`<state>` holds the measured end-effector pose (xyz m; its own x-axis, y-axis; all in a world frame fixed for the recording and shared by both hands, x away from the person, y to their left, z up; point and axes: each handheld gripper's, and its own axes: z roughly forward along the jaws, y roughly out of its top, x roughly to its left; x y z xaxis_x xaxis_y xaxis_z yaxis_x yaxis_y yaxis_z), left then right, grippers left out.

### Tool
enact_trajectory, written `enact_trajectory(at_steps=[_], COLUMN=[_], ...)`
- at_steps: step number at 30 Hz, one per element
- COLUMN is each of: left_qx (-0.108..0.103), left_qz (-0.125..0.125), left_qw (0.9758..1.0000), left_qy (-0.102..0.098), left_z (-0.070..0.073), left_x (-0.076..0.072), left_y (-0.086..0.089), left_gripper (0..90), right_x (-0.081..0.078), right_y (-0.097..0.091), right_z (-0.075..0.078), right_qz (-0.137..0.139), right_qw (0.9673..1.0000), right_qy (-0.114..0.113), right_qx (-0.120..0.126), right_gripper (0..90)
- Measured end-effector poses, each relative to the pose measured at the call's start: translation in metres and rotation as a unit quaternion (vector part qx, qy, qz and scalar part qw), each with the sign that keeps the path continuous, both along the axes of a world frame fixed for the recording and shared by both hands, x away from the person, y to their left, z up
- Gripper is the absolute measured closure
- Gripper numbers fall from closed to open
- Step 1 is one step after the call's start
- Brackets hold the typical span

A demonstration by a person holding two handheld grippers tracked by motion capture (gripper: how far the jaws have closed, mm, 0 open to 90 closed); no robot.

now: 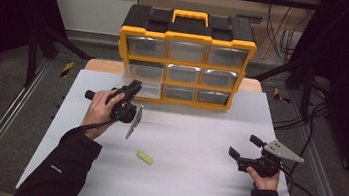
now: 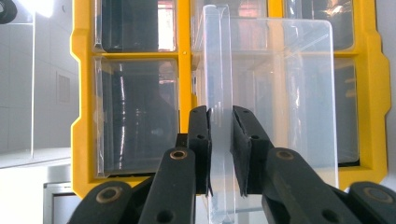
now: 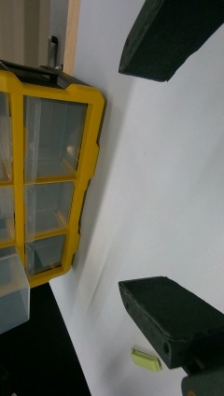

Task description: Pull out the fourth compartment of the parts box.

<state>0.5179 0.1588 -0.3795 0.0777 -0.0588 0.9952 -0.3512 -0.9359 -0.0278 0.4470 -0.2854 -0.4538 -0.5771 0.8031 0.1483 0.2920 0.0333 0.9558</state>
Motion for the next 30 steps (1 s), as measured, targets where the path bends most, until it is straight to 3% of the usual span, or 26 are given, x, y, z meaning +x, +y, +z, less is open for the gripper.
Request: enact_trajectory(at_steps=[12,21,26,30], left_qx=[0.001,-0.004,-0.023,-0.037], left_qz=[0.0,0.001,0.003,0.001], left_qw=[1.0,0.9999,0.9992,0.9984], left_qy=[-0.001,0.013,0.033,0.042], left_z=[-0.0011,0.0022,0.005,0.0077], left_x=[-0.0019,-0.0024,-0.0027,-0.0037], left_y=[0.0003,0.0002,0.001,0.0015], left_gripper=[77.8,76.8,75.1,68.6], right_x=[0.0,0.0001,0.0,-0.0001], right_y=[0.0,0.0004,0.0002,0.0003], right_z=[0.0001,-0.0001,0.0003,0.0007], right_qz=[0.0,0.0,0.0,0.0], right_qw=[1.0,1.0,1.0,1.0], right_qy=[0.0,0.001,-0.001,0.0], right_qx=[0.001,0.0,0.0,0.001], right_gripper=[0.5,0.5,0.5,0.5])
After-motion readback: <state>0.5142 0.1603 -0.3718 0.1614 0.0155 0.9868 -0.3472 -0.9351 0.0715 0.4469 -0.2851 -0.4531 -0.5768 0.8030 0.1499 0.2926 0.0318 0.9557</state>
